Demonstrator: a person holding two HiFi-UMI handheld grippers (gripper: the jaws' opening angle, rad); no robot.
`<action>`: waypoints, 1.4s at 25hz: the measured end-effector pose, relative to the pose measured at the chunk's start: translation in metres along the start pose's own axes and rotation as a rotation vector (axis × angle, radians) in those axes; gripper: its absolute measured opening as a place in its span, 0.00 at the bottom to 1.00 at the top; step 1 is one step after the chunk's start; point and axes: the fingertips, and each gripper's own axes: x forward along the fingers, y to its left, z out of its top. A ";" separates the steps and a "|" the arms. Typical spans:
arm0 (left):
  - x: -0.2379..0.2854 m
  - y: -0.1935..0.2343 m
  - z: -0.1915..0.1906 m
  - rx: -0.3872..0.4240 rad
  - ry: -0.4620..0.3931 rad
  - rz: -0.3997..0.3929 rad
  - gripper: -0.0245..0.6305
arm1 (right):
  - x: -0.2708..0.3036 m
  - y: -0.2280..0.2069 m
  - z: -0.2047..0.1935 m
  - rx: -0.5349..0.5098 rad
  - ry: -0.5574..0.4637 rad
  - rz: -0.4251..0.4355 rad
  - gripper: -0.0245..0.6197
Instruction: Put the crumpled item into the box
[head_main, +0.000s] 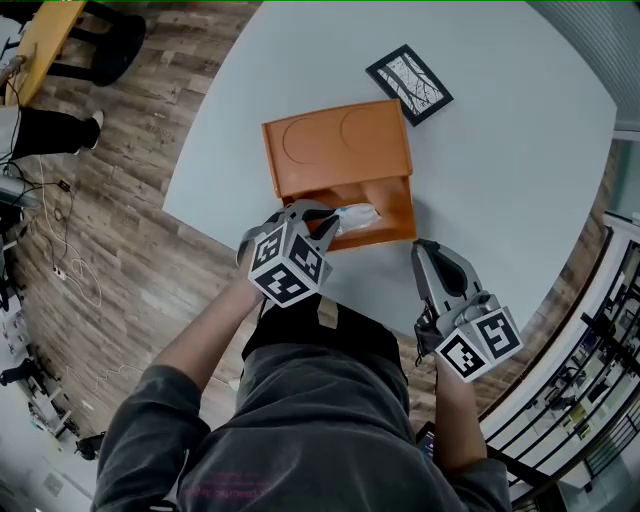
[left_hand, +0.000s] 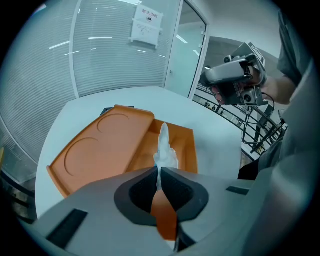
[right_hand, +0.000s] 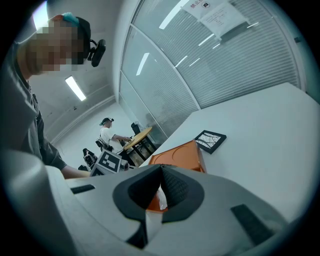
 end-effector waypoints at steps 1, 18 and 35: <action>0.001 0.000 -0.001 0.002 0.004 0.000 0.09 | 0.000 0.000 -0.001 0.001 0.001 0.000 0.05; 0.010 0.016 -0.001 0.107 0.048 0.109 0.15 | 0.005 -0.003 -0.004 0.015 0.020 -0.001 0.05; -0.014 0.026 0.013 0.089 -0.030 0.186 0.23 | 0.011 0.009 0.003 -0.013 0.030 0.021 0.05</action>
